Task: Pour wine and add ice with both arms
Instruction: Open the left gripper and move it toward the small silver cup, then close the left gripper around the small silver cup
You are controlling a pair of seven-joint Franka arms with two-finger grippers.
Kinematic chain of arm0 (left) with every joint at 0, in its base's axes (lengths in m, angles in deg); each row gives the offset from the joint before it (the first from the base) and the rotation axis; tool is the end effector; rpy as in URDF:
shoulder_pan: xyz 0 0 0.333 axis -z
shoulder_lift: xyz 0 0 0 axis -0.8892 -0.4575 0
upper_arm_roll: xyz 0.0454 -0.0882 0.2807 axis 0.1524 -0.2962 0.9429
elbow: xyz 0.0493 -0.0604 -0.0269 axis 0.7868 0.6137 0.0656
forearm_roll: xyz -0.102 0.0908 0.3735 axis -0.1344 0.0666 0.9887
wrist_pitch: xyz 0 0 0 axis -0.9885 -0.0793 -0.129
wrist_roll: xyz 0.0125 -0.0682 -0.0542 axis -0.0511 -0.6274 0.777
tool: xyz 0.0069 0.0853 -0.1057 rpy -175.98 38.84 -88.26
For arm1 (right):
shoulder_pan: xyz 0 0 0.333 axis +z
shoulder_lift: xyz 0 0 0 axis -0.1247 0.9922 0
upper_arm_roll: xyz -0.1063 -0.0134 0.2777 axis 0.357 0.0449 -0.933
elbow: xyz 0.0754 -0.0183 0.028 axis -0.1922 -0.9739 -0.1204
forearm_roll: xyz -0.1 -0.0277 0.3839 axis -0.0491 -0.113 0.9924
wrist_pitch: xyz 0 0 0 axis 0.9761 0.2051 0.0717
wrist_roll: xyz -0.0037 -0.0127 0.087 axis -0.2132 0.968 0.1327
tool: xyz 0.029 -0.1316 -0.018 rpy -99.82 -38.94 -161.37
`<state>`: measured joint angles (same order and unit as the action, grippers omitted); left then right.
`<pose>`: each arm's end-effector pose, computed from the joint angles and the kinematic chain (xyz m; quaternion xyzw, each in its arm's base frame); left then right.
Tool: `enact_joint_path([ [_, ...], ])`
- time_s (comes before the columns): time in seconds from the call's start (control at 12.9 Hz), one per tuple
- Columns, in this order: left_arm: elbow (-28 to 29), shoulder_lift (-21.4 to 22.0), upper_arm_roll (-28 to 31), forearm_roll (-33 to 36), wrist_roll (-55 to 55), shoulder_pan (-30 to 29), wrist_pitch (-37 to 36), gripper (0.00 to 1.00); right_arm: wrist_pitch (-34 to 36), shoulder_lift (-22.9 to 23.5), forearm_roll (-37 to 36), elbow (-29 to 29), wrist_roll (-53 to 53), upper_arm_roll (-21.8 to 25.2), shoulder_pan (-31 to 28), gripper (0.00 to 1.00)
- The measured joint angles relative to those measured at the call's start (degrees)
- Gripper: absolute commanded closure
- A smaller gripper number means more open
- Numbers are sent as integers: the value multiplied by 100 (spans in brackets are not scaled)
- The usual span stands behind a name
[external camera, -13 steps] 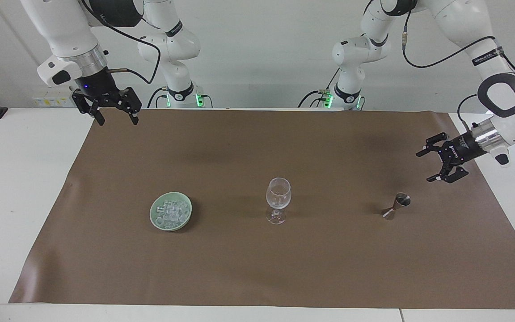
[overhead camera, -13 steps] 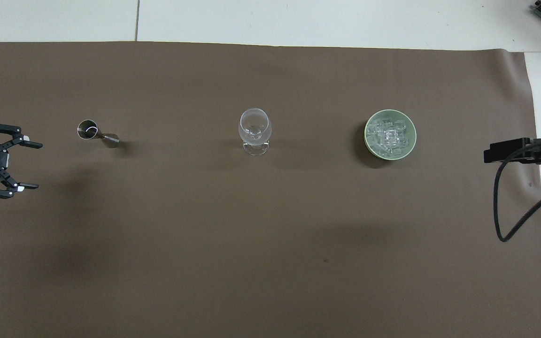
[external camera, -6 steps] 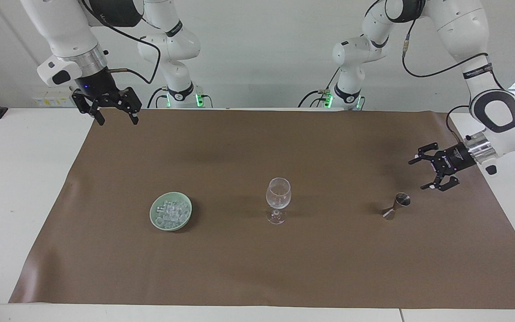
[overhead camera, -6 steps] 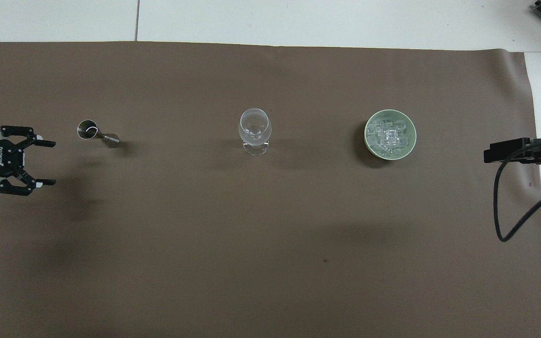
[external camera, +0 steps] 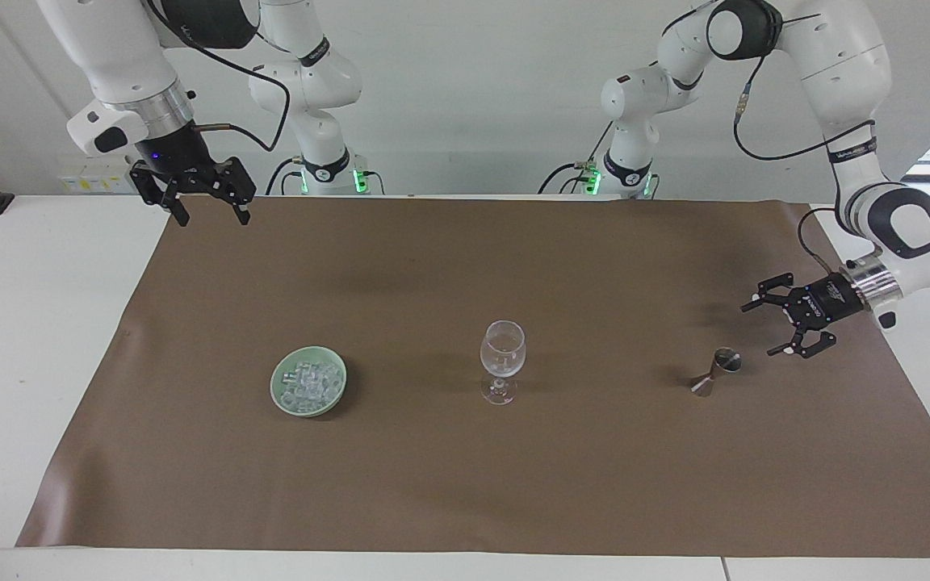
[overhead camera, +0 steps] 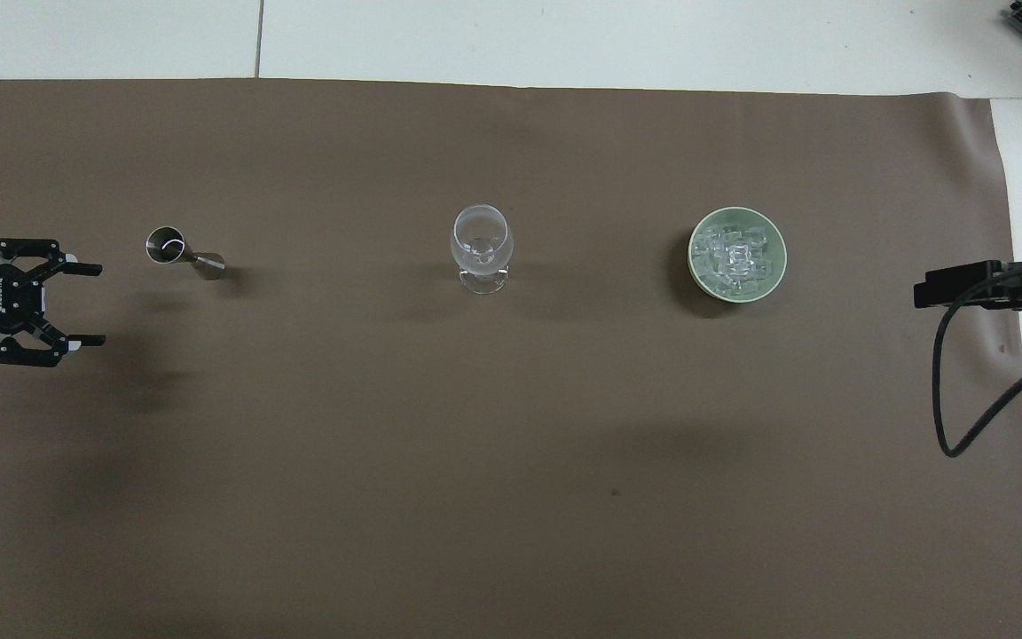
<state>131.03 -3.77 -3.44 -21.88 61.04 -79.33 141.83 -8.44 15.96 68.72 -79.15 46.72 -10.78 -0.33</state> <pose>0.5850 0.1531 0.2799 0.5581 0.6939 -0.3089 0.3340 0.5452 -0.0168 0.5727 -0.9989 0.0163 -0.0355 0.0240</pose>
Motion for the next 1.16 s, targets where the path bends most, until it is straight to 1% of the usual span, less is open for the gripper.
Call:
enact_joint_path([
  [0.15,-4,-107,1,-416,-433,-7,-74,0,0,0,0,0,0,0,0,0],
  [0.31,0,-312,5,-806,-809,-46,-111,0,0,0,0,0,0,0,0,0],
  [0.46,7,-477,2,-1141,-933,-51,-110,0,0,0,0,0,0,0,0,0],
  [0.62,46,-547,-28,-1449,-941,-39,-66,0,0,0,0,0,0,0,0,0],
  [0.93,114,-572,-184,-1771,-942,-11,212,0,0,0,0,0,0,0,0,0],
  [1.16,125,-628,-450,-1940,-942,13,518,0,0,0,0,0,0,0,0,0],
])
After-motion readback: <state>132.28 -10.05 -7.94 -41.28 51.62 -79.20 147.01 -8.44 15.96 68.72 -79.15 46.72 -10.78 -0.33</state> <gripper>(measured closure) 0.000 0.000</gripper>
